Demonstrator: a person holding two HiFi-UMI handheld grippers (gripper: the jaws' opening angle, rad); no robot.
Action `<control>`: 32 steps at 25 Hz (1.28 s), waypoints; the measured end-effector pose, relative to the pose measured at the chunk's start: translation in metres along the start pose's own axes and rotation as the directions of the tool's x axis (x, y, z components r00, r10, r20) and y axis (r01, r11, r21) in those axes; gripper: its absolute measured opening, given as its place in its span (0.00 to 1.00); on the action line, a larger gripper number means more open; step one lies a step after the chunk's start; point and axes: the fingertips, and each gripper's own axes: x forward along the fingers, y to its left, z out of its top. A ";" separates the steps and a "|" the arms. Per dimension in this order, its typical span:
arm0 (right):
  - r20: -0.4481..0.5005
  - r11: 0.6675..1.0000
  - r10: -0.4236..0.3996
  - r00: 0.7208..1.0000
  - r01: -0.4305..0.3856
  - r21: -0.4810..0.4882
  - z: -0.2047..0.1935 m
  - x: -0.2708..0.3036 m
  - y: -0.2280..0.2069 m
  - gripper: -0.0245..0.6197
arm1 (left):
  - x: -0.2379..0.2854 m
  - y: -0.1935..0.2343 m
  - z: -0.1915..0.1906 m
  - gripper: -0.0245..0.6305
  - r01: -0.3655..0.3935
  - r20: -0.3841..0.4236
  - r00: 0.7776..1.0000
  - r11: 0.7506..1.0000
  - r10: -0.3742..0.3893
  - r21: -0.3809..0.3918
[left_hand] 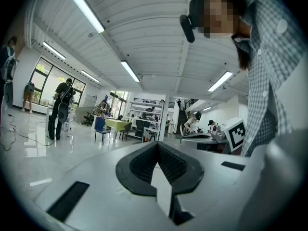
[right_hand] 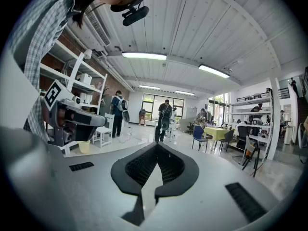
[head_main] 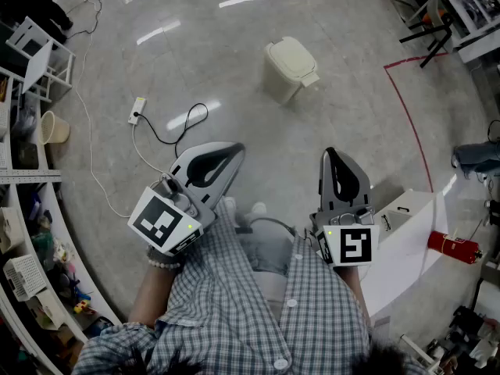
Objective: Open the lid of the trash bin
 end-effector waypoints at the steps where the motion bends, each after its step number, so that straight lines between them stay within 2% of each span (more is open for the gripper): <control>1: -0.003 1.000 -0.001 1.000 0.001 0.000 0.000 0.000 0.000 0.07 | 0.000 0.000 0.000 0.04 0.002 0.001 1.000 1.000 -0.002 0.000; 19: -0.037 0.999 -0.032 0.999 0.032 0.011 0.001 0.014 0.023 0.07 | -0.011 0.022 0.001 0.04 0.049 0.011 0.999 0.999 -0.048 -0.013; 32: -0.062 0.994 -0.108 0.992 0.109 0.004 0.003 0.013 0.045 0.07 | -0.022 0.040 0.001 0.04 0.123 0.017 0.992 0.992 -0.123 -0.018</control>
